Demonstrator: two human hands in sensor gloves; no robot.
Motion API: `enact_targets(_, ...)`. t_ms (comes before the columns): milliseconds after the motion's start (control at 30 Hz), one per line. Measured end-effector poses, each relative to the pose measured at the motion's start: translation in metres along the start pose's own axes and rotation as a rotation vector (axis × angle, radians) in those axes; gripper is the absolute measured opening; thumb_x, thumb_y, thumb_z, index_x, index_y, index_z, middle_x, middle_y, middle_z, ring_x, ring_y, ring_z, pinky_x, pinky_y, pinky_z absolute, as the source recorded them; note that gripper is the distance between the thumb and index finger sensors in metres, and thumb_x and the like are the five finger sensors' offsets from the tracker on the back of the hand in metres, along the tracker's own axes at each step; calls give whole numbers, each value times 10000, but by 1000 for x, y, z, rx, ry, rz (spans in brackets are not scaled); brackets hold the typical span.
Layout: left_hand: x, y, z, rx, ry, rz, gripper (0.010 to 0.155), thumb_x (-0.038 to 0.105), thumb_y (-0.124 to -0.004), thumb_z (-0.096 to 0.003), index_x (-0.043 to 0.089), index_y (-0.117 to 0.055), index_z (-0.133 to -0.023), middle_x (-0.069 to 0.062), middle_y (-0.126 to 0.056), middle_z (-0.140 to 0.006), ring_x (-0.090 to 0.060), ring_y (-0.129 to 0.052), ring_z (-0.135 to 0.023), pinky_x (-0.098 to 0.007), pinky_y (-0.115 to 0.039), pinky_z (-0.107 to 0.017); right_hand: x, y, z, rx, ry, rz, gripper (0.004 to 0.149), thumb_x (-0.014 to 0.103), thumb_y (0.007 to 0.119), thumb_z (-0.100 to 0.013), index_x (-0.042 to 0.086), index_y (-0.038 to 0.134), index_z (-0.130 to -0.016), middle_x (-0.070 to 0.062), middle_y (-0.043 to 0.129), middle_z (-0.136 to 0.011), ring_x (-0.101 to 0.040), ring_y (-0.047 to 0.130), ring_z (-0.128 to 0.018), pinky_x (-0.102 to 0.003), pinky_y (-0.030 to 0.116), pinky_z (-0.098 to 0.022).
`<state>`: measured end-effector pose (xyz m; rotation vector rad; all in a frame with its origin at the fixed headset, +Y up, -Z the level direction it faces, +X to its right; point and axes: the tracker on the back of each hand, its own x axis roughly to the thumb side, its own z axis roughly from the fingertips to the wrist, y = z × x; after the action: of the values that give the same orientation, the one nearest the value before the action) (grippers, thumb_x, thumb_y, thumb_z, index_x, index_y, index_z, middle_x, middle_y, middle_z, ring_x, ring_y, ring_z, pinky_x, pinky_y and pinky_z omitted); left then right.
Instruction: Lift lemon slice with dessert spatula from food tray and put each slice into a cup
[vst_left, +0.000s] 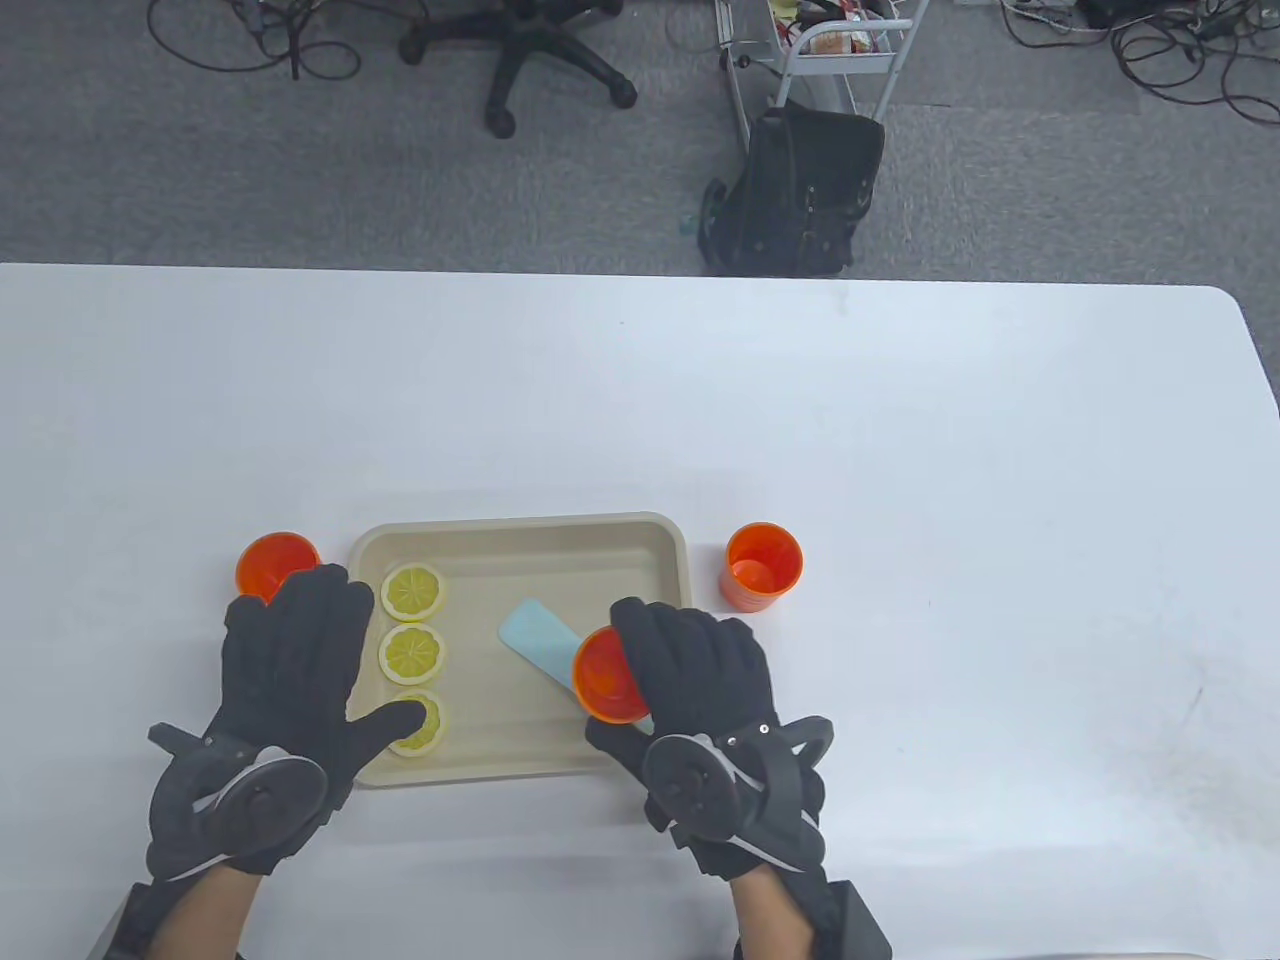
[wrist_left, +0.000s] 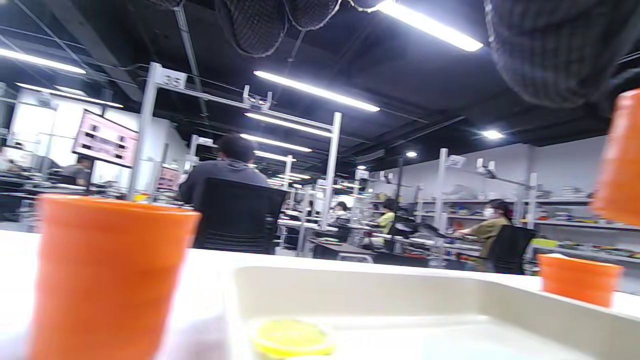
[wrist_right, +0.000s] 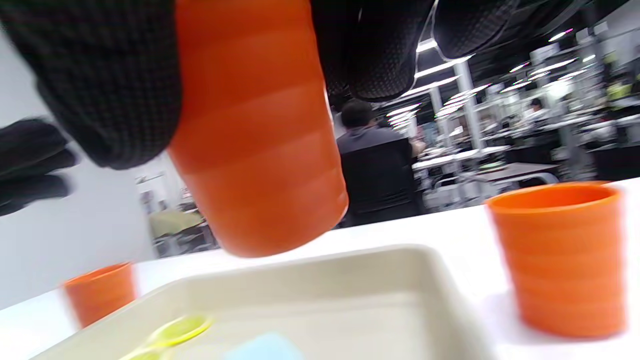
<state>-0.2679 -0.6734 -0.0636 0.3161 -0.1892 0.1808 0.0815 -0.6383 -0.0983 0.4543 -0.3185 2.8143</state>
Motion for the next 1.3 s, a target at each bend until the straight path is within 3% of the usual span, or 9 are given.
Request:
enact_targets(100,-14,-1,-1,-9,59,2,1089,712,-815,-440,241,-192,-1199,-141,-236,-1283,-492,-413,-1184,-767,-309,-811,-30,-10,1,-54,129,-8,997,534,978,-388,212,426,-1154,-115,596,-1117,-373,712,-1027,-670,508,-779)
enact_targets(333,-29,-6,-2,-19,131,-3,1081,715,-795,-456,218,-187,-1199,-160,-233,-1278,-496,-419,-1178,-769,-316,-802,-81,-12,4,-64,392,33,1004,470,995,-398,193,403,-1160,-141,552,-1133,-390,691,-1036,-673,501,-776)
enact_targets(600,-40,-8,-3,-36,182,18,1078,718,-788,-458,212,-192,-1201,-168,-238,-1276,-509,-419,-1171,-774,-314,-794,-117,-1,6,19,591,10,1005,396,1001,-418,178,364,-1164,-176,500,-1146,-411,667,-1041,-681,492,-768)
enact_targets(833,-47,-11,-3,-52,211,29,1070,721,-778,-463,209,-197,-1201,-169,-243,-1275,-512,-423,-1168,-775,-317,-791,-133,37,-2,142,667,55,1007,395,1008,-408,162,375,-1156,-201,534,-1133,-412,710,-1016,-677,519,-756)
enact_targets(967,-52,-10,-3,-55,231,48,1068,722,-773,-463,212,-195,-1202,-170,-239,-1276,-513,-420,-1168,-776,-313,-791,-142,54,-2,123,697,80,1003,408,1001,-404,161,380,-1152,-200,549,-1126,-405,725,-1006,-671,531,-752)
enact_targets(1300,-57,-10,-3,-50,258,70,1076,721,-771,-464,199,-182,-1198,-171,-251,-1274,-510,-425,-1167,-776,-315,-790,-146,61,-2,143,702,48,979,493,946,-420,177,376,-1151,-183,529,-1142,-425,689,-1030,-669,518,-756)
